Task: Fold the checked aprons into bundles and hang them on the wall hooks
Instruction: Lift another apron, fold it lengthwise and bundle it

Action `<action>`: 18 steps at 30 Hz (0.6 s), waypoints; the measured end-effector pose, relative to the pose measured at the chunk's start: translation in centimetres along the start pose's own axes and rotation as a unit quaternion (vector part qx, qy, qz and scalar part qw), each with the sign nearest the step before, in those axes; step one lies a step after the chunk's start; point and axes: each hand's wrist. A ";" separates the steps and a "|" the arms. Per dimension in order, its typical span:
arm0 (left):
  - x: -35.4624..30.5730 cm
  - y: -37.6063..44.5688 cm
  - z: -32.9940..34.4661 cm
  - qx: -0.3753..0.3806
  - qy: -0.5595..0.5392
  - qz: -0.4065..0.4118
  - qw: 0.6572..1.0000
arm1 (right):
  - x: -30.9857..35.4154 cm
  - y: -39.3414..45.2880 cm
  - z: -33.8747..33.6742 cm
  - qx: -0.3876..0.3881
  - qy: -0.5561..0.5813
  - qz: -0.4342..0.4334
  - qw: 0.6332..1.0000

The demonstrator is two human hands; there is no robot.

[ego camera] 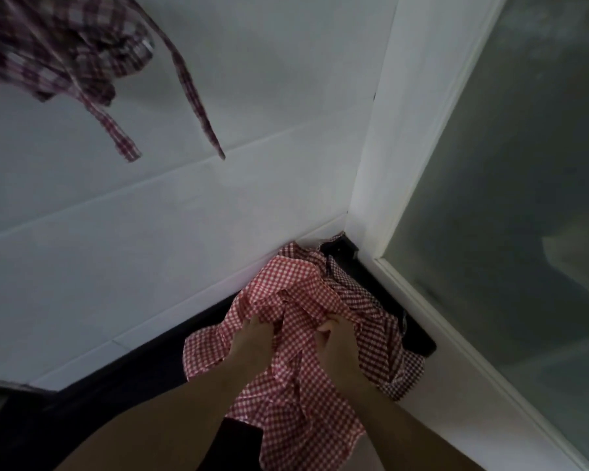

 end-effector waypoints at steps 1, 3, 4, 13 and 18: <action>0.1 0.1 -0.3 -0.006 -0.026 0.006 1.000 | 0.3 0.1 -0.3 0.004 -0.008 0.005 1.000; 0.2 0.4 -1.4 -0.014 -0.097 0.028 0.995 | 0.7 0.6 -0.9 0.019 -0.063 0.011 0.998; 0.2 0.2 -2.3 -0.031 -0.128 0.033 0.991 | 0.9 0.8 -1.1 0.033 -0.100 0.011 0.994; 0.5 -1.7 -10.6 -0.315 -0.276 0.000 0.908 | 6.5 -2.0 -6.2 0.051 -0.032 -0.012 0.998; 0.0 -3.8 -13.7 -0.414 -0.318 0.060 0.851 | 10.6 -4.5 -10.7 0.068 -0.096 -0.105 0.988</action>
Point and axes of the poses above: each hand's wrist, its own y-axis towards the middle knuckle, its own z-axis out of the palm, x = y × z, and after that the axes turned 12 degrees about z, right-handed
